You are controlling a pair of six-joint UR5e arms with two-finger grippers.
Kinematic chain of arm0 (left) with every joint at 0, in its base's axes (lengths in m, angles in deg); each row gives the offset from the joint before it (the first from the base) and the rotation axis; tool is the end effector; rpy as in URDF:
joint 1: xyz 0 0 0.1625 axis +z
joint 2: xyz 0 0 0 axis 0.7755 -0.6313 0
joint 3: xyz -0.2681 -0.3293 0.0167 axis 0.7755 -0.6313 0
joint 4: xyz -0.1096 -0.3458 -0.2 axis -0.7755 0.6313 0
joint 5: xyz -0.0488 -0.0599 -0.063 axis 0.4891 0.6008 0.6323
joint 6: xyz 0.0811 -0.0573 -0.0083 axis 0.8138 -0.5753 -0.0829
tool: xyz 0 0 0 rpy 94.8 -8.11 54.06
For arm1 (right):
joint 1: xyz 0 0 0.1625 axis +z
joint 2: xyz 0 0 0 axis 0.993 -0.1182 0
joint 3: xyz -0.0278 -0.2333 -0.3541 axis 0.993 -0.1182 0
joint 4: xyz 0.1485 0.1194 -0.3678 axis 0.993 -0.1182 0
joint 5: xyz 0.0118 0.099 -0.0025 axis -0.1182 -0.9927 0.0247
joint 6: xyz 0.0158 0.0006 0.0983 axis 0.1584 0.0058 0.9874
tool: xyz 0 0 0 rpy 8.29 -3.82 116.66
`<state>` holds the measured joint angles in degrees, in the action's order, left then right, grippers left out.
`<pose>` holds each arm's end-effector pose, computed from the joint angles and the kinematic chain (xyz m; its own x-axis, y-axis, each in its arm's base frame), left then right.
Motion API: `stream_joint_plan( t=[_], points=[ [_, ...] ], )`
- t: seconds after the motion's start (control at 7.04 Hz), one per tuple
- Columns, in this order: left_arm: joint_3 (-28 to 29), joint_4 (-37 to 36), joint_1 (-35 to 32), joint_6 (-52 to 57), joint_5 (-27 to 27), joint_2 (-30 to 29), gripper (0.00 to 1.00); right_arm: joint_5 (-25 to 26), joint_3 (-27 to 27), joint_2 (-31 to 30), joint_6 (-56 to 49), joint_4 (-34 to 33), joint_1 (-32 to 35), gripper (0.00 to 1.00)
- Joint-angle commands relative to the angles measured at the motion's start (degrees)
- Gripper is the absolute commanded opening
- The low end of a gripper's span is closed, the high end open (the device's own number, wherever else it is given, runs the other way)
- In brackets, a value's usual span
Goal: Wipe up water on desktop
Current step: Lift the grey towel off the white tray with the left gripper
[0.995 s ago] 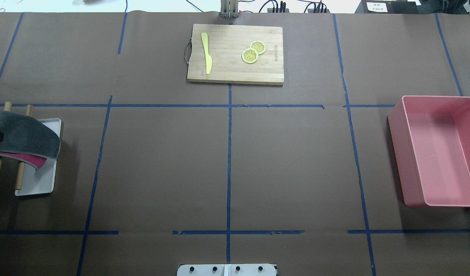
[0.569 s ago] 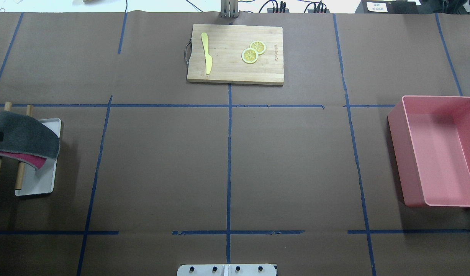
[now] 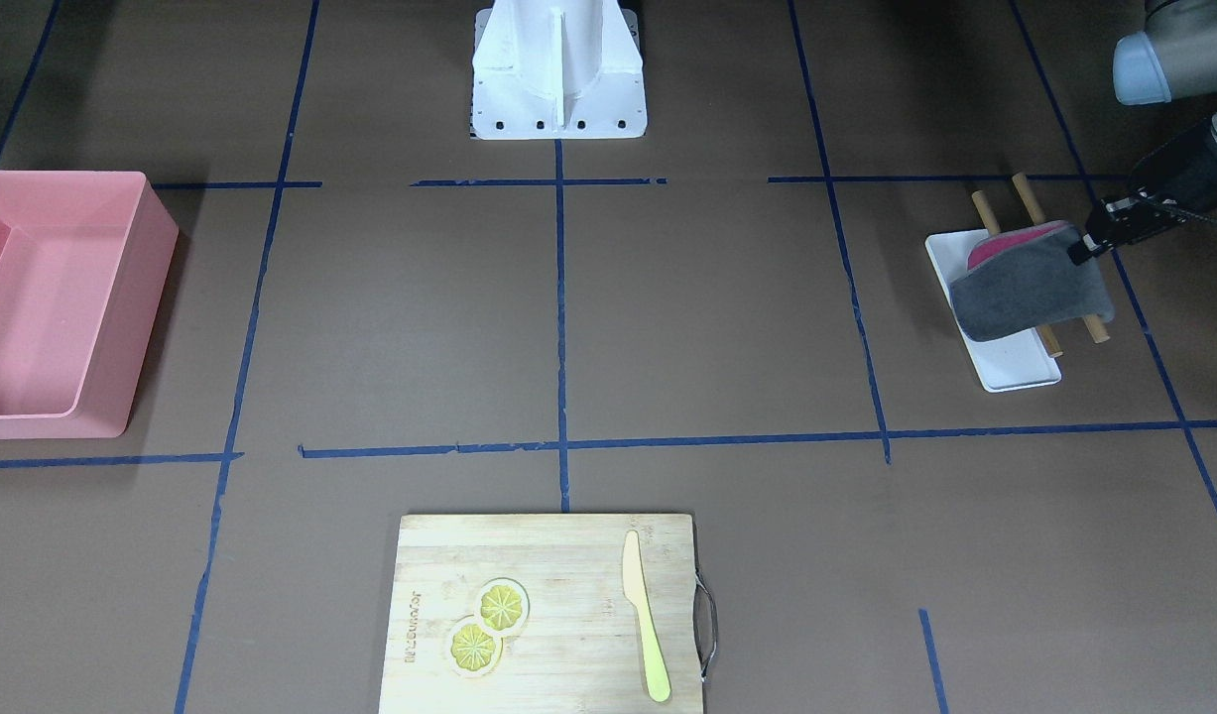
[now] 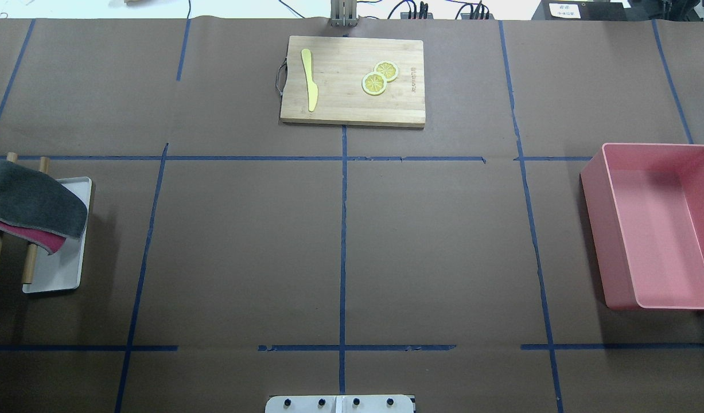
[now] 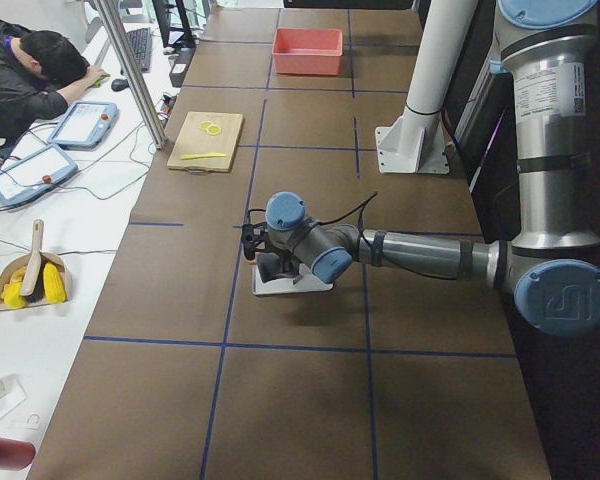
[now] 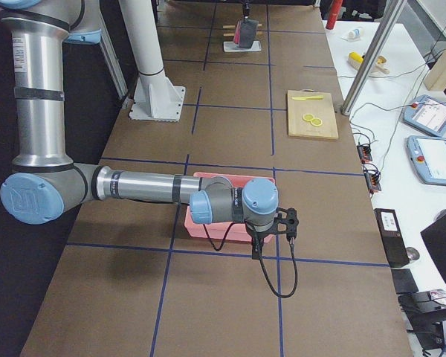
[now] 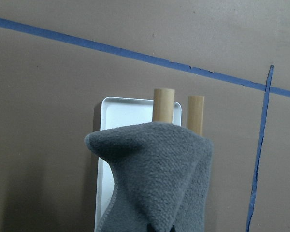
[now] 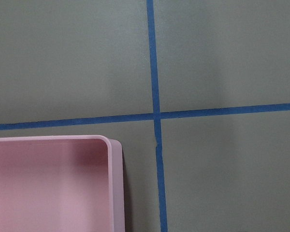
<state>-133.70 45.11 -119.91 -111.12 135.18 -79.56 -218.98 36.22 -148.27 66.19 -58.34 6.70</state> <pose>0.1083 -0.4381 0.5506 0.4684 -0.1561 -0.8696 0.1534 0.9837 -0.0939 0.0586 -0.4867 0.6509 0.6591 0.0671 0.7491 -0.1151 0.9933 0.0124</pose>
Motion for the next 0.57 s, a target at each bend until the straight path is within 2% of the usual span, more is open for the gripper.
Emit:
stream_joint_plan(
  t=[0.0, 0.43],
  points=[
    [-0.9, 0.01, -1.51, 0.07, 0.27, -0.19, 0.06, 0.08, 0.25, 0.08, -0.1, 0.09, 0.0, 1.0],
    [-4.92, -0.25, -6.51, 0.15, 0.63, -0.1, 0.05, -0.35, 0.34, 0.87, 0.08, -0.09, -0.61, 1.0]
  ],
)
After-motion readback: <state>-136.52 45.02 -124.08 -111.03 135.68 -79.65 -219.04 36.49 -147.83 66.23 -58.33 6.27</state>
